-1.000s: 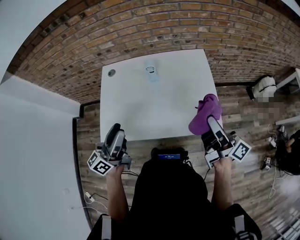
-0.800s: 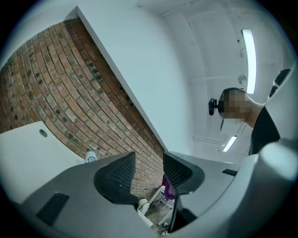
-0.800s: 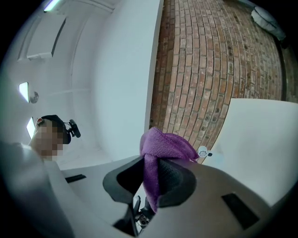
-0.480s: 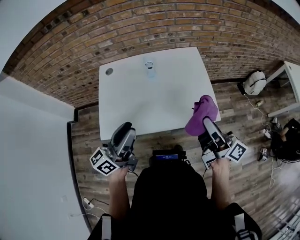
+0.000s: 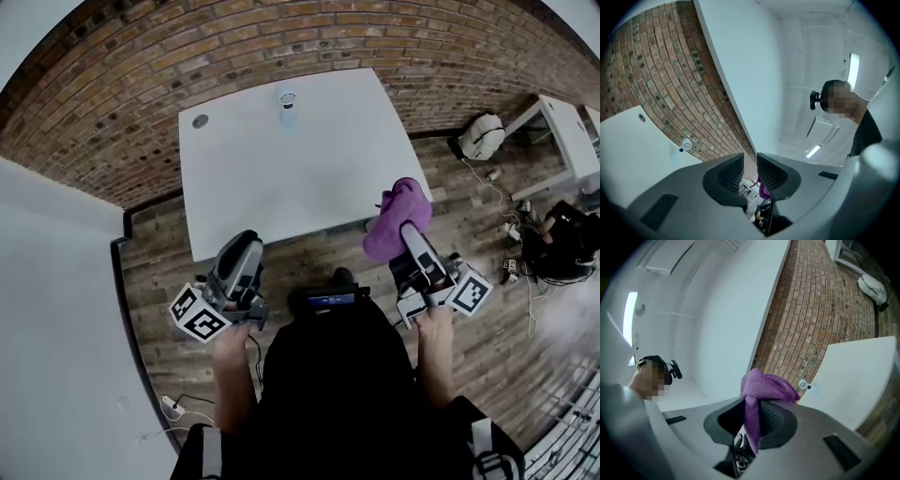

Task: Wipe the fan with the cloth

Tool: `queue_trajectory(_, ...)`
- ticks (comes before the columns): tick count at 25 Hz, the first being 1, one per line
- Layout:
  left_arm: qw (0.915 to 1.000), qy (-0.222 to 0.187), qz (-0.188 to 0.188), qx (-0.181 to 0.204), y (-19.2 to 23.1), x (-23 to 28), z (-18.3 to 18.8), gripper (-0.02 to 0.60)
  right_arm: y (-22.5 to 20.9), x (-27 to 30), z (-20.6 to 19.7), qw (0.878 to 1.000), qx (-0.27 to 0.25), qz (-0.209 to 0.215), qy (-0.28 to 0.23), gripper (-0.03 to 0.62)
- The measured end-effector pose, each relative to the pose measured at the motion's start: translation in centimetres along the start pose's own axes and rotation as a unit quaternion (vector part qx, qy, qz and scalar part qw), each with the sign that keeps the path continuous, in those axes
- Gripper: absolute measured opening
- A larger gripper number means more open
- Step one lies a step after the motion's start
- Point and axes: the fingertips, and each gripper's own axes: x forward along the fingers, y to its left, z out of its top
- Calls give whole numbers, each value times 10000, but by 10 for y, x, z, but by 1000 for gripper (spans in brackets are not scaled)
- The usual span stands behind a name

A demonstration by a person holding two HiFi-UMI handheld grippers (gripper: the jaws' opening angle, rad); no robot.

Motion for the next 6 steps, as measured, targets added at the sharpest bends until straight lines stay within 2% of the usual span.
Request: queue_trajectory(6, 9997, -100, 236, -1, 2, -12, 0, 54, 5, 7, -1, 9998, -114, 112, 143, 61)
